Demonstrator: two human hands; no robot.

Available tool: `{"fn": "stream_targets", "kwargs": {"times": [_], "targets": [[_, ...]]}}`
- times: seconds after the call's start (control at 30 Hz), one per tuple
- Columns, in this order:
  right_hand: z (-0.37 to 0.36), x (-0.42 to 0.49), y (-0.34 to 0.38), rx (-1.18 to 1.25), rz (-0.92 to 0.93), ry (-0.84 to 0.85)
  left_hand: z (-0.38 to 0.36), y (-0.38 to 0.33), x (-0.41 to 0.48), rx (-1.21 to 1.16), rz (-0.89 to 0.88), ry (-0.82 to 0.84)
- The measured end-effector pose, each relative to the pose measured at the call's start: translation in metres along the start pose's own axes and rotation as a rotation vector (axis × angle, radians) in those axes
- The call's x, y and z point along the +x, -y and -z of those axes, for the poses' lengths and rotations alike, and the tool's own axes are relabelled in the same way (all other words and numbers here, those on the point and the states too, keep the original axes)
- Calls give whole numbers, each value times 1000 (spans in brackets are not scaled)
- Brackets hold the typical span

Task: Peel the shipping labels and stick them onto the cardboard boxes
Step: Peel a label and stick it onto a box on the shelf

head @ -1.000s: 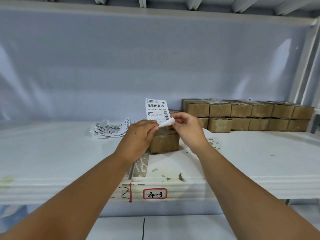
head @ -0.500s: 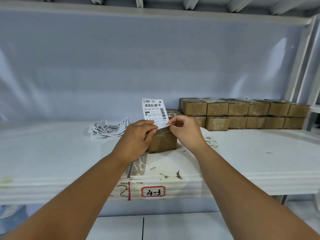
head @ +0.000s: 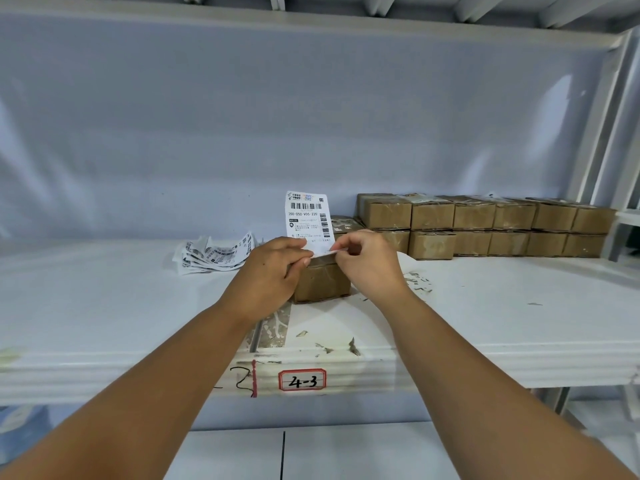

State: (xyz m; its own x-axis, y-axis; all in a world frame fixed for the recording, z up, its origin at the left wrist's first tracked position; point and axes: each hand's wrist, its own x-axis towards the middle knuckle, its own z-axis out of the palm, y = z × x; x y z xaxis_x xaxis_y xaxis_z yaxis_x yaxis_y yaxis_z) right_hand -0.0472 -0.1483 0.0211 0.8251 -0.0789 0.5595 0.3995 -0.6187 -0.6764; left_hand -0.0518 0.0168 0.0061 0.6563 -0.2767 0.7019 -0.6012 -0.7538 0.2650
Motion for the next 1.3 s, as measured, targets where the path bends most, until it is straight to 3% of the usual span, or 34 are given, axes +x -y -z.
{"fn": "stream_targets", "kwargs": {"times": [0.27,0.63,1.3], "targets": [[-6,1,-3,30,41,46,-1,1,0,23,-8,-12],[-1,-2,0,171,-54,57,1,-1,-1,26,-39,-17],[-3,-2,0,37,11,30,2,2,-1,28,-63,27]]}}
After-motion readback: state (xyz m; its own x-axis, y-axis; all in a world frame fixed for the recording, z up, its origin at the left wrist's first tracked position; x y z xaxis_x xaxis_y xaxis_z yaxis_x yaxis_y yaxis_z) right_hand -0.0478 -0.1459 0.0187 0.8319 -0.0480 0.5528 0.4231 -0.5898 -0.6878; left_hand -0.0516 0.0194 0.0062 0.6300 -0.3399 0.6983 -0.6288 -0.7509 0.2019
